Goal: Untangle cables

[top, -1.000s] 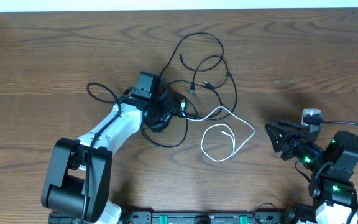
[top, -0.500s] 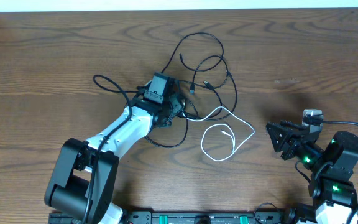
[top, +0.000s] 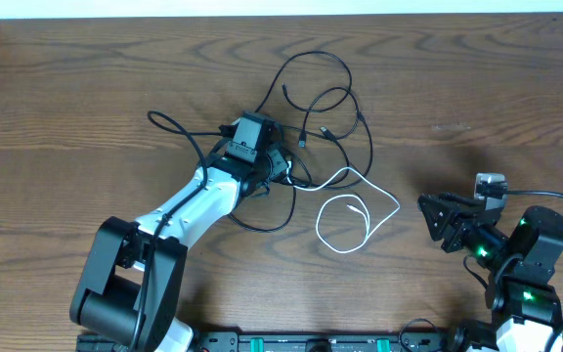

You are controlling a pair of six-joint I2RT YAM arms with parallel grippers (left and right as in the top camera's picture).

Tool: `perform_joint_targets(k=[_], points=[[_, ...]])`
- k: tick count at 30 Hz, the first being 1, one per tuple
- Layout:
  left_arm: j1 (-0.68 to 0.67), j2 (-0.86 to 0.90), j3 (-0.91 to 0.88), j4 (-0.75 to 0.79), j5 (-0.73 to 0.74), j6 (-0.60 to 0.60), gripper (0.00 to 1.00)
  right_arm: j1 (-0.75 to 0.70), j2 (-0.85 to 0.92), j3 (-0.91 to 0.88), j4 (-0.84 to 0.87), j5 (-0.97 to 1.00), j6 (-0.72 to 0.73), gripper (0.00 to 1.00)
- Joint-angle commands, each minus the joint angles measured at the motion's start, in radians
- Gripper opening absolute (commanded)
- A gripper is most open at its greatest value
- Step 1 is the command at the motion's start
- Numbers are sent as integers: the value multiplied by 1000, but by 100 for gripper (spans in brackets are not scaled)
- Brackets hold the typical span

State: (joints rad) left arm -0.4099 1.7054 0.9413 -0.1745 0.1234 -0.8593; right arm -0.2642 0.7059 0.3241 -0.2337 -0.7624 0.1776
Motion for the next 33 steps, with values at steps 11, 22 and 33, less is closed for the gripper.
perform_joint_targets(k=[11,22,33], points=[[-11,-10,5,80,131,16,8,3,-5,7,-6,39,-6,51],[-50,97,5,106,56,16,8,3,-5,7,-11,39,-6,50],[-45,71,5,43,23,-37,8,3,-5,7,-14,39,-6,50]])
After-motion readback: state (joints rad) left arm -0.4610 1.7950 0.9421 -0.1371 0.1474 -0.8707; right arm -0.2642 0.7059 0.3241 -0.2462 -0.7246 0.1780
